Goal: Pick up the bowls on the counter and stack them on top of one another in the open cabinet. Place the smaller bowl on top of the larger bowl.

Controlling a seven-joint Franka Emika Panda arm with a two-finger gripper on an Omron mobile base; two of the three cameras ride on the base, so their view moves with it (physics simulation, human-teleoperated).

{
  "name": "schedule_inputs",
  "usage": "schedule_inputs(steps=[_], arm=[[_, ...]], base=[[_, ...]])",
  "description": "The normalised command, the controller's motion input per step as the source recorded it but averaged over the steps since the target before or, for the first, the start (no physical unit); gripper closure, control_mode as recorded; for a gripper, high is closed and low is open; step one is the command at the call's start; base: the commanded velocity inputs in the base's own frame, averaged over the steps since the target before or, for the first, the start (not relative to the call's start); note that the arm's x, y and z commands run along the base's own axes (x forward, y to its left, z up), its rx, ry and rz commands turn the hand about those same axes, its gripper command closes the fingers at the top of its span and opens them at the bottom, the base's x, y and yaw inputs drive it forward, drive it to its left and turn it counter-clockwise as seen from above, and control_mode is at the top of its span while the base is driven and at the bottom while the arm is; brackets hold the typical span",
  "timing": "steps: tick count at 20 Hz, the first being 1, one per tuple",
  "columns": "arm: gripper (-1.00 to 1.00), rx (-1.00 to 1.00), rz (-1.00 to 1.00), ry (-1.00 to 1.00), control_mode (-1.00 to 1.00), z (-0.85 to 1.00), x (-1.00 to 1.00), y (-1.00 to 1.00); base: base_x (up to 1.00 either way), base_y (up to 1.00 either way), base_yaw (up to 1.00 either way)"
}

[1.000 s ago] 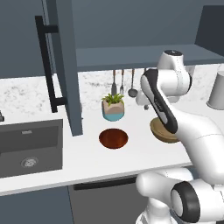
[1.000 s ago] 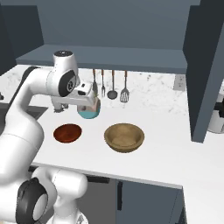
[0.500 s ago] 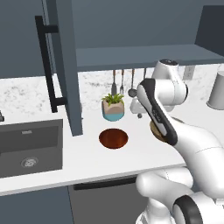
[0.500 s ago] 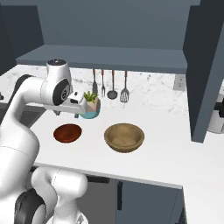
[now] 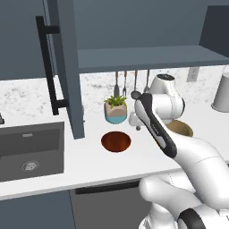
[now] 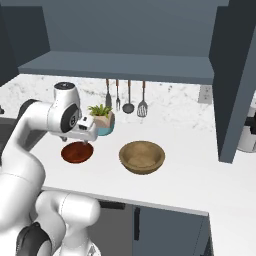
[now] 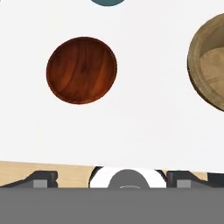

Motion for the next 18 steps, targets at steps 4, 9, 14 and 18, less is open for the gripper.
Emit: schedule_inputs(steps=[4,9,14,18], arm=[[-1.0,-0.04,0.0,0.0,-1.0,-0.59,0.31,0.14],[-1.0,0.0,0.0,0.0,-1.0,-0.46,0.46,0.0],[-1.0,0.01,0.0,0.03,-1.0,-0.25,0.54,0.09],[-1.0,0.0,0.0,0.08,-1.0,-0.14,0.59,0.23]], base=[[0.0,0.0,0.0],[0.0,0.0,0.0],[0.0,0.0,0.0],[0.0,0.0,0.0]])
